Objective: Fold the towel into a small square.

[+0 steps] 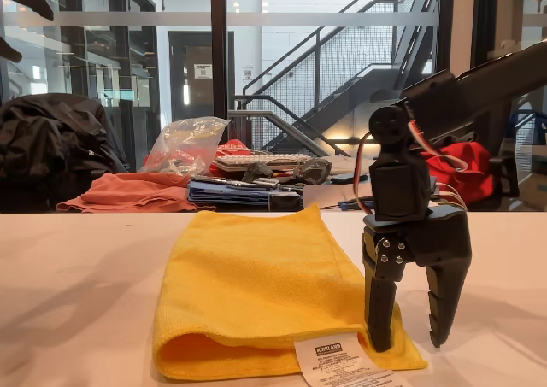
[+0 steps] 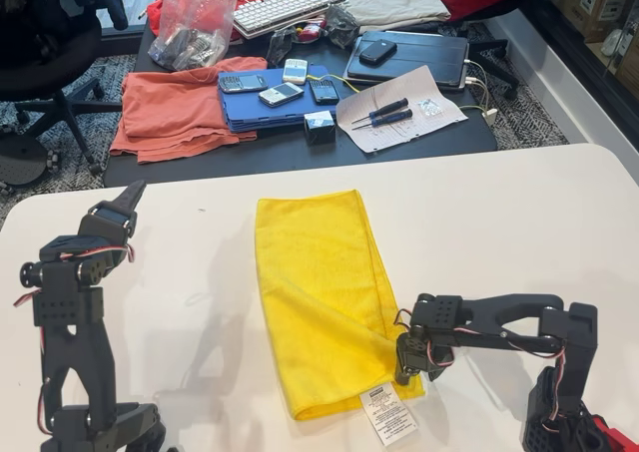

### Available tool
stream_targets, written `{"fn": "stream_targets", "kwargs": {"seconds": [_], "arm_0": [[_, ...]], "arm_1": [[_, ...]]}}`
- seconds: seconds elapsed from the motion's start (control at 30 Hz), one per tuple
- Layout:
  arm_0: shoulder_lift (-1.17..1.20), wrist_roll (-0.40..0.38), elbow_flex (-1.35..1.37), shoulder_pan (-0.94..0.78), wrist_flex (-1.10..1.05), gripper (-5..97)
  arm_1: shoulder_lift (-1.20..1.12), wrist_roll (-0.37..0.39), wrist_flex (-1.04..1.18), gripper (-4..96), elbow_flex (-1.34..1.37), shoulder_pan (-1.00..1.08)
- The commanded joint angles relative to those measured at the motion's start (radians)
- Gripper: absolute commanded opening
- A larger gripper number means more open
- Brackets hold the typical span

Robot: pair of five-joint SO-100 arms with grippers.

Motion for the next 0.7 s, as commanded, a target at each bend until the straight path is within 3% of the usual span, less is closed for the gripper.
{"fn": "stream_targets", "kwargs": {"seconds": [0.0,0.17,0.4,0.67], "arm_0": [[-0.009,0.017,0.048,-0.011,-0.089,20],[0.002,0.055,0.083,-0.011,-0.146,19],[0.002,0.046,0.08,-0.009,-0.155,16],[0.002,0.057,0.072,-0.011,-0.155,4]], "arm_1": [[-0.018,0.002,-0.002,29.0,-0.054,0.0],[-0.1,0.002,-0.002,29.0,-0.135,-0.002],[-0.172,-0.002,-0.002,29.0,-0.219,0.005],[-0.163,0.0,-0.002,29.0,-0.233,-0.002]]}}
